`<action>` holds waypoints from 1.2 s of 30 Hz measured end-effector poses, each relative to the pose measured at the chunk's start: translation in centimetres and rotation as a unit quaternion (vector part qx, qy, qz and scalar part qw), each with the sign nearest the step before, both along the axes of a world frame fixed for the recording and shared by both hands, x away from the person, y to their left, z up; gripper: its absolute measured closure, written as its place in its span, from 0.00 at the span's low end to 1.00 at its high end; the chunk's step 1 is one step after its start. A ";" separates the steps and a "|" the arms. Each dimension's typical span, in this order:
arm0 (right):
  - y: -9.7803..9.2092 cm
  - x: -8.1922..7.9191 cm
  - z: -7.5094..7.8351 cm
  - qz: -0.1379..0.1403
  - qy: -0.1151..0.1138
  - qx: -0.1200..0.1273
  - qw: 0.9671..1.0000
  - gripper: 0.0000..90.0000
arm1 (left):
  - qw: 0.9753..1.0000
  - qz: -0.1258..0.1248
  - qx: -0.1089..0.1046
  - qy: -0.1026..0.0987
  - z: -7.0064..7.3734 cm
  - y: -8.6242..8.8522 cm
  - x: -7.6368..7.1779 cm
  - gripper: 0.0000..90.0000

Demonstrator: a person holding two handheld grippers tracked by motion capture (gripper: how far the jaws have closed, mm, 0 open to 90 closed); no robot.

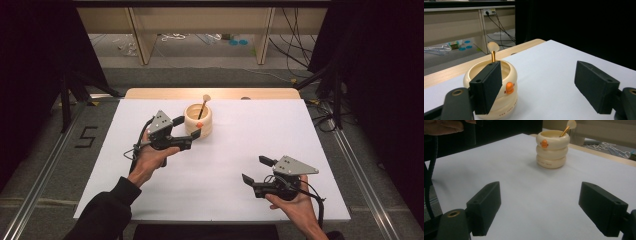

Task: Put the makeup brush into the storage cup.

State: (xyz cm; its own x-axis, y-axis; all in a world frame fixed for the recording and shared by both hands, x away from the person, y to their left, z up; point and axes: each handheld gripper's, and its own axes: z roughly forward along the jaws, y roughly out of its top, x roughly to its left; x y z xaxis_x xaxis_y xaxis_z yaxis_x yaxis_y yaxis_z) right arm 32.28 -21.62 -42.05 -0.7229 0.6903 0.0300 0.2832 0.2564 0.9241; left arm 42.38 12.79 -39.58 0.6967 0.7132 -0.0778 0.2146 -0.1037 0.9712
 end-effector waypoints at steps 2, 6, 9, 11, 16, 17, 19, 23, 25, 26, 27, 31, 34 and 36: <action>0.0 0.0 0.0 -0.001 -0.003 -0.001 1.000 0.21 | 1.000 -0.004 0.001 0.000 0.0 0.0 -0.3 0.23; -0.1 0.0 0.1 -0.003 -0.002 -0.007 1.000 0.20 | 1.000 -0.006 -0.003 -0.001 0.0 0.0 -0.7 0.23; 0.1 0.0 0.0 -0.003 -0.003 0.003 1.000 0.20 | 1.000 -0.010 -0.001 -0.004 0.0 0.1 -1.1 0.23; 0.1 0.0 0.0 -0.003 -0.003 0.005 1.000 0.20 | 1.000 -0.010 -0.001 -0.003 -0.1 0.1 -1.3 0.22; 0.0 0.0 0.0 -0.007 -0.004 0.008 1.000 0.19 | 1.000 -0.013 0.002 -0.005 -0.4 0.1 -1.9 0.19; 0.0 0.0 0.0 -0.006 -0.003 0.008 1.000 0.19 | 1.000 -0.014 0.000 -0.003 -0.4 0.1 -2.0 0.18; 0.1 0.0 0.0 -0.005 -0.004 0.005 1.000 0.18 | 1.000 -0.018 0.001 -0.005 -0.5 0.1 -2.2 0.18; 0.1 0.1 -0.1 -0.001 -0.005 0.013 1.000 0.18 | 1.000 -0.027 -0.002 -0.004 -0.6 0.2 -2.7 0.18; 0.1 0.1 0.0 -0.002 -0.005 0.013 1.000 0.18 | 1.000 -0.027 -0.002 -0.004 -0.8 0.2 -3.1 0.18; 0.0 0.0 0.1 -0.007 -0.006 0.005 1.000 0.18 | 1.000 -0.025 -0.003 -0.003 -0.8 0.3 -3.2 0.18; -0.1 0.0 0.1 -0.005 -0.008 0.005 1.000 0.18 | 1.000 -0.027 -0.003 -0.005 -0.9 0.4 -3.4 0.18; -0.1 -0.1 0.2 -0.006 0.002 -0.003 1.000 0.18 | 1.000 -0.029 -0.004 -0.005 -1.0 0.5 -3.8 0.18; 0.1 0.0 0.0 -0.004 -0.006 0.012 1.000 0.18 | 1.000 -0.030 -0.005 -0.006 -1.1 0.6 -4.1 0.18; 0.1 0.1 0.0 0.000 -0.005 0.016 1.000 0.18 | 0.999 -0.033 -0.002 -0.009 -1.1 0.5 -4.4 0.18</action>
